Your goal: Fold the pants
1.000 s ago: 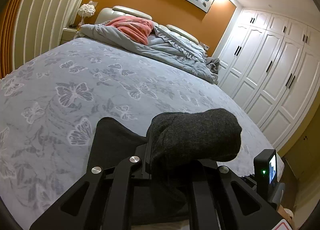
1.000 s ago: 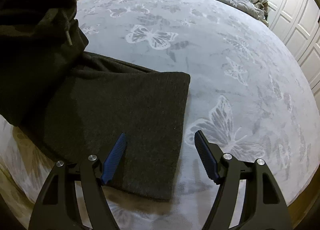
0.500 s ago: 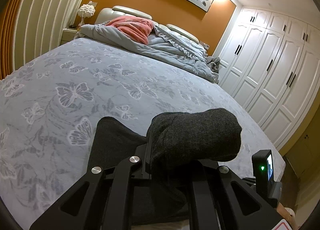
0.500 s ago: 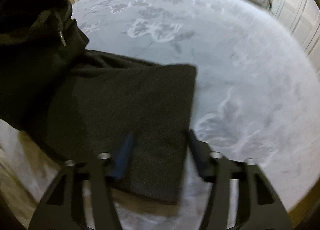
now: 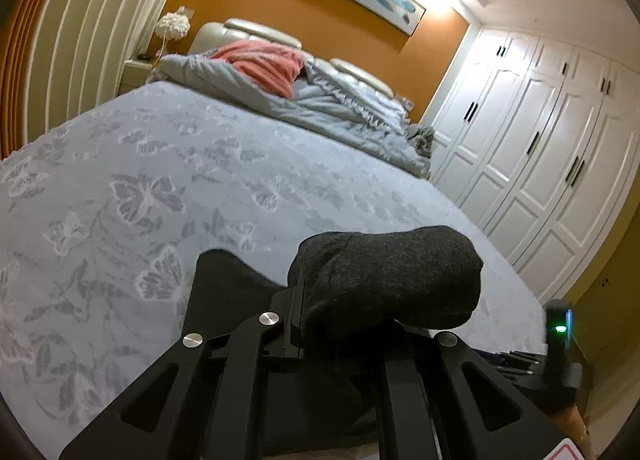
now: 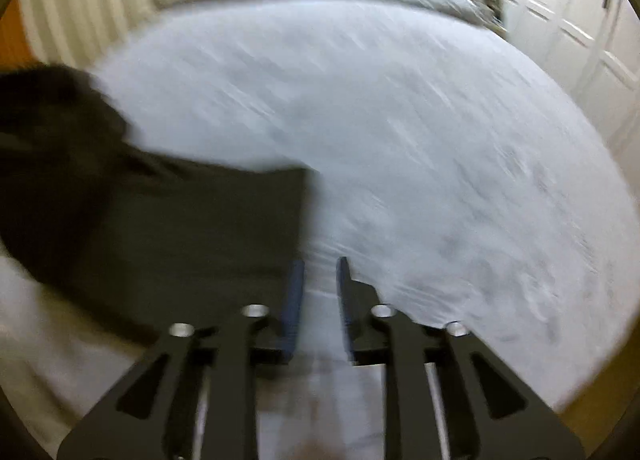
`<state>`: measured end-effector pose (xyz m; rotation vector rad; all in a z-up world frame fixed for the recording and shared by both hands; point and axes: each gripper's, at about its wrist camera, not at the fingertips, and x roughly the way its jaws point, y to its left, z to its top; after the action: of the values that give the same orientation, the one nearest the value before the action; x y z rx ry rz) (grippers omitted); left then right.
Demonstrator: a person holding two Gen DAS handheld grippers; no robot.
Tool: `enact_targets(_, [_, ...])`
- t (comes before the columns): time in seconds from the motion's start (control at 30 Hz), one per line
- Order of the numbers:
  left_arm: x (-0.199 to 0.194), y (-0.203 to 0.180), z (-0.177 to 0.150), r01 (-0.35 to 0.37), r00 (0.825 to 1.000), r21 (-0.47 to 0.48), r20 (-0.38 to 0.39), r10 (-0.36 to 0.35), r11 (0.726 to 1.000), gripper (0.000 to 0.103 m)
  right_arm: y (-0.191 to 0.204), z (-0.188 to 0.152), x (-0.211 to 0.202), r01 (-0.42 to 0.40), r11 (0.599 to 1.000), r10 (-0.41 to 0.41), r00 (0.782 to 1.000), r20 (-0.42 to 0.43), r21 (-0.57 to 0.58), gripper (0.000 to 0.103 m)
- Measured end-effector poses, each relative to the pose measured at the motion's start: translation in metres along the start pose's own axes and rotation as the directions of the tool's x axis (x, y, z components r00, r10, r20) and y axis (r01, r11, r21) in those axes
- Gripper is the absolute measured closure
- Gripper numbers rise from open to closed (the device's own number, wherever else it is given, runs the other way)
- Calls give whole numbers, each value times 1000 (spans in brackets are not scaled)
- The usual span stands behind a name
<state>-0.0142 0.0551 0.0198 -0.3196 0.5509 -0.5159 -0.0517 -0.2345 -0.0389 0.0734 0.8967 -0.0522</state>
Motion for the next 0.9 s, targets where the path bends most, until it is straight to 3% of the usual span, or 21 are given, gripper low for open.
enact_targets(0.07, [-6,2,4,8,1000,-3,18,-8,1000,96,37,-2,-4,-85,993,86,996,14,-88,44])
enact_targets(0.17, [-16,10,12,6,999,-29,45,-5,1000,96,93,-11,16,-198,961,190,980,-58,-193,45])
enact_targets(0.33, [-32,26,23,-2,997,-71,83,8,997,96,165,-19,62,-220,928,194,974,-114,-301,45])
enact_targets(0.43, [-47,35,28,-3,993,-85,118,13,996,96,179,-15,78,-230,929,204,972,-118,-290,44])
enact_targets(0.5, [-56,42,31,-6,991,-99,133,19,995,96,189,-13,89,-214,931,191,976,-105,-296,38])
enact_targets(0.57, [-63,51,34,-14,989,-113,145,30,994,96,188,-10,95,-221,933,203,975,-91,-284,42])
enact_targets(0.6, [-65,54,35,-16,988,-118,149,33,993,96,184,-9,96,-222,936,205,975,-91,-273,65])
enact_targets(0.67, [-70,59,37,-20,987,-128,155,40,992,97,165,-3,91,-245,945,229,969,-98,-217,94])
enact_targets(0.77, [-77,64,39,-23,986,-138,162,46,990,97,115,15,57,-246,966,248,969,18,-79,95])
enact_targets(0.9, [-80,64,37,-25,986,-133,158,46,991,97,54,34,-13,-256,966,243,948,207,34,95])
